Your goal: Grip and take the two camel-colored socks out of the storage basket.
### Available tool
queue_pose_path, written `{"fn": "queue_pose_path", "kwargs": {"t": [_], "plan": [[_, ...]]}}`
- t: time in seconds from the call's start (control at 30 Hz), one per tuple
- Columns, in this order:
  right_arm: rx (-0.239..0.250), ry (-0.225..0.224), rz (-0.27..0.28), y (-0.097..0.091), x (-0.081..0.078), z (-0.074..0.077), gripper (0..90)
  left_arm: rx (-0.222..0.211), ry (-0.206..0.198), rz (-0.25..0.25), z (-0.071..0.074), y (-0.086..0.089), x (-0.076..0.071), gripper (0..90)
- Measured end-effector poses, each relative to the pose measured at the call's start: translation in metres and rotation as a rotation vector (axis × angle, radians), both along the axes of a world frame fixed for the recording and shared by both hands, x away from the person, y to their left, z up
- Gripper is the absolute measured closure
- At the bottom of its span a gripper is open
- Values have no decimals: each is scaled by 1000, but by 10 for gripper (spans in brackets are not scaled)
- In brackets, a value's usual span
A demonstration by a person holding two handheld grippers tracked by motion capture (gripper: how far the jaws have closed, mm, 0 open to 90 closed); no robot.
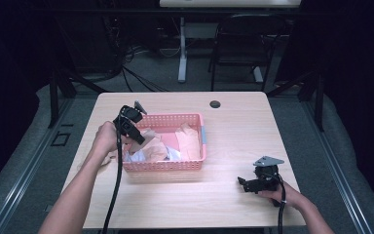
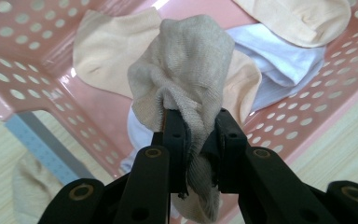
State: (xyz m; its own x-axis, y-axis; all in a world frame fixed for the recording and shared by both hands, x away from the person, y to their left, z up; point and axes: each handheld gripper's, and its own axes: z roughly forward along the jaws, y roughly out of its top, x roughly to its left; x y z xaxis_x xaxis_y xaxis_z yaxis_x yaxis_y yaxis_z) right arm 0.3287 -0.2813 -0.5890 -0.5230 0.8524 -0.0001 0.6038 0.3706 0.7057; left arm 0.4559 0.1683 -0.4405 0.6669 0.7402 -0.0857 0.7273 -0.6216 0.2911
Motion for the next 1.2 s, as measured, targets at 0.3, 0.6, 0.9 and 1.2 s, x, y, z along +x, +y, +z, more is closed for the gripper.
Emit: {"fn": "queue_pose_path", "kwargs": {"t": [0.3, 0.6, 0.9, 1.2], "plan": [[0, 0, 0, 0, 0, 0, 0, -6, -28, -12, 23, 1, 0, 778], [-2, 1, 0, 0, 0, 0, 0, -1, -62, -32, 49, -1, -2, 777], [-8, 2, 1, 0, 0, 0, 0, 3, -83, -30, 67, 2, -5, 778], [-9, 1, 0, 0, 0, 0, 0, 19, -101, 5, 81, 25, -10, 778]]}}
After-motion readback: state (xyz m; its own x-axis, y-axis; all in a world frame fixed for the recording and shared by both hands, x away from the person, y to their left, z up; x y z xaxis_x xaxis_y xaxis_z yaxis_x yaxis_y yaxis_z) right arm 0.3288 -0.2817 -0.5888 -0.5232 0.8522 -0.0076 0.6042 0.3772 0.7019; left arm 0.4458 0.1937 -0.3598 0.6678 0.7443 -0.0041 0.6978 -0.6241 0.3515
